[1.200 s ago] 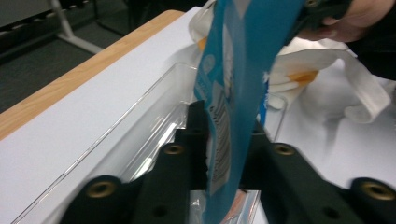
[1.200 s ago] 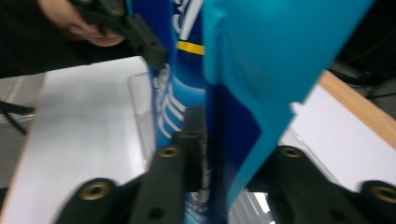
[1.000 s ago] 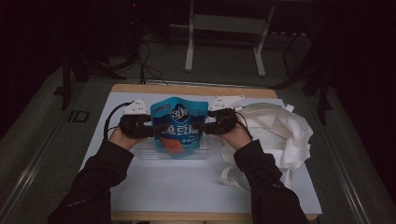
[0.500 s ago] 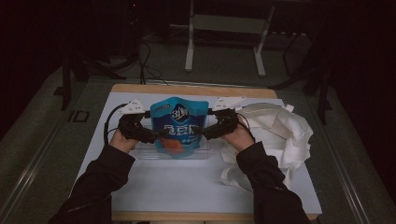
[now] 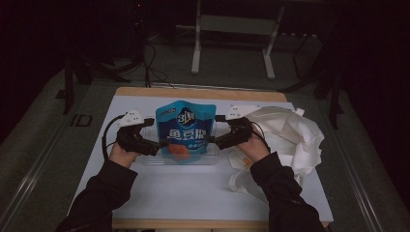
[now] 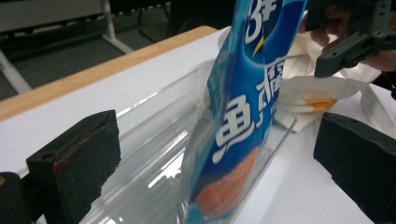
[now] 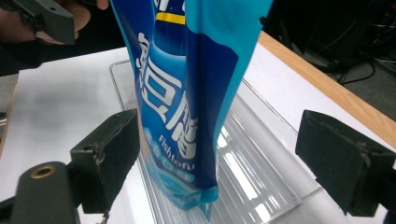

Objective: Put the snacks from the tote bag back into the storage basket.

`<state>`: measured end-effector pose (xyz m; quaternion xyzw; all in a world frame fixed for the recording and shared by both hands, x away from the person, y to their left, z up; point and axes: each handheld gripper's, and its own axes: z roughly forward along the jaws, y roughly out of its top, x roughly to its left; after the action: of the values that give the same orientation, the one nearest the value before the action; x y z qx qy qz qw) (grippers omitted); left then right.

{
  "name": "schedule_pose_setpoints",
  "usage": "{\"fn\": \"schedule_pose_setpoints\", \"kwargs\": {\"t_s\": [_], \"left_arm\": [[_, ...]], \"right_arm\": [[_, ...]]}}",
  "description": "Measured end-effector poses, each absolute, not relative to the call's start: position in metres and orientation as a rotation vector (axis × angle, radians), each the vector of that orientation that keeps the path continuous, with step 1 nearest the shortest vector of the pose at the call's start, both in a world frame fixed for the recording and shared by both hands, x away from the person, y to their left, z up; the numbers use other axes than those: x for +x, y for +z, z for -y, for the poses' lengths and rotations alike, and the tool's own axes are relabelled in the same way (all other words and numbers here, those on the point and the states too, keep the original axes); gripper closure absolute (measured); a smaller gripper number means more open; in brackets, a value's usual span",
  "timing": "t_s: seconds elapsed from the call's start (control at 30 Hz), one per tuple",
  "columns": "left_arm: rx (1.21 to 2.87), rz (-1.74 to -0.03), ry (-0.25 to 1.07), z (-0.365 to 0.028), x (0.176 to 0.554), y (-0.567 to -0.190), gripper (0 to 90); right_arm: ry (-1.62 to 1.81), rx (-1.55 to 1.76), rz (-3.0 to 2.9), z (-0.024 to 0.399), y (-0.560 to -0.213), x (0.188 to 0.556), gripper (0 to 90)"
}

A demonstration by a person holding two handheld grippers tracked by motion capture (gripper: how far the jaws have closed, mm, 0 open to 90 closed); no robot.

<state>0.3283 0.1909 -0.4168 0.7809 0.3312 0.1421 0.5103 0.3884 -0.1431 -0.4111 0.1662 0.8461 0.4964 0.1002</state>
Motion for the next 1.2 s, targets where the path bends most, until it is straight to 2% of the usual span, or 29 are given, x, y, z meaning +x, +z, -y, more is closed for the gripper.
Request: {"fn": "schedule_pose_setpoints", "kwargs": {"t_s": [0.17, 0.53, 0.67, 1.0, 1.2], "left_arm": [[1.838, -0.860, 0.365, -0.193, 0.318, -0.416, 0.9], [1.827, -0.856, 0.444, -0.188, 0.294, -0.431, 0.9], [1.835, -0.863, 0.433, -0.185, 0.288, -0.435, 0.9], [1.873, -0.782, 0.463, -0.165, 0.263, -0.435, 0.9], [1.894, -0.716, 0.409, -0.149, 0.256, -0.434, 0.9]], "right_arm": [[1.474, 0.473, -2.488, 0.150, -0.410, 0.383, 14.0], [1.491, 0.482, -2.488, 0.162, -0.413, 0.372, 13.9], [1.497, 0.495, -2.472, 0.168, -0.415, 0.368, 14.0], [1.482, 0.516, -2.456, 0.187, -0.421, 0.354, 14.0], [1.478, 0.524, -2.446, 0.201, -0.428, 0.340, 14.1]]}}
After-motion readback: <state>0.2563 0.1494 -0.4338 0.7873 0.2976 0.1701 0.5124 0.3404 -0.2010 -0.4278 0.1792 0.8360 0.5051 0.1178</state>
